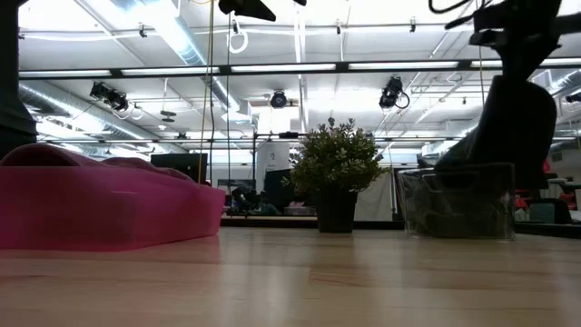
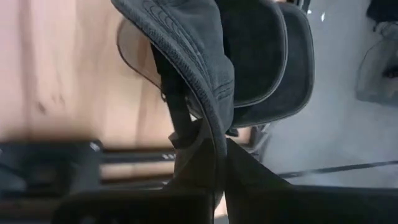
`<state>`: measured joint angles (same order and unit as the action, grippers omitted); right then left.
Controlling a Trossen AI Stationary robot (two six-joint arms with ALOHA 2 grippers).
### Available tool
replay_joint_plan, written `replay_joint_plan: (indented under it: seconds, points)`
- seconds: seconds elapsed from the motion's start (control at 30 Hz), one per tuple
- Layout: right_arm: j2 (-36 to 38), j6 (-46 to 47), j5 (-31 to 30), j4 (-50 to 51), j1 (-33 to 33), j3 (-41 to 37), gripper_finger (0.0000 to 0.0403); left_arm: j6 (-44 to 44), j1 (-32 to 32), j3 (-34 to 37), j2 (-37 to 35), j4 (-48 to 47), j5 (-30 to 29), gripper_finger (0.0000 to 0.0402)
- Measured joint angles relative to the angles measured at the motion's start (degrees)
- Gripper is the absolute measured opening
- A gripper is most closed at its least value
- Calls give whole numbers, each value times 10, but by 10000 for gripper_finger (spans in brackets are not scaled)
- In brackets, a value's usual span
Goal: Pick & Place hat
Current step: Put the black cap into the transparent bin
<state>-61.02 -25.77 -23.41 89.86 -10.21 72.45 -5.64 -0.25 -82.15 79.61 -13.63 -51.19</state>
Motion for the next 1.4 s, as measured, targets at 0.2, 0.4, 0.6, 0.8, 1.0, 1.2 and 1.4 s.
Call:
replay_joint_plan:
  seconds: [0.2, 0.4, 0.6, 0.8, 1.0, 1.2, 1.4]
  points:
    - [-43, -76, -30, -9, -35, 0, 6, -16, -3, 0, 0, 0, 0, 392]
    - [-66, -137, 2, -59, -45, 0, 6, -32, -3, 0, 0, 0, 0, 392]
    - [-84, -179, 43, -89, -47, 0, 5, -32, -3, 0, 3, 0, 0, 392]
    - [-116, -171, 113, -101, -77, 1, 5, -43, -3, 0, 3, 0, 1, 392]
    - [-146, -183, 142, -135, -116, 1, 5, -42, -3, 0, 3, -1, 9, 392]
    - [-176, -185, 206, -161, -157, 1, 5, -42, -4, 0, 3, -5, 9, 392]
    - [-186, -199, 205, -231, -179, -43, 5, -42, -4, 0, 3, -10, 9, 392]
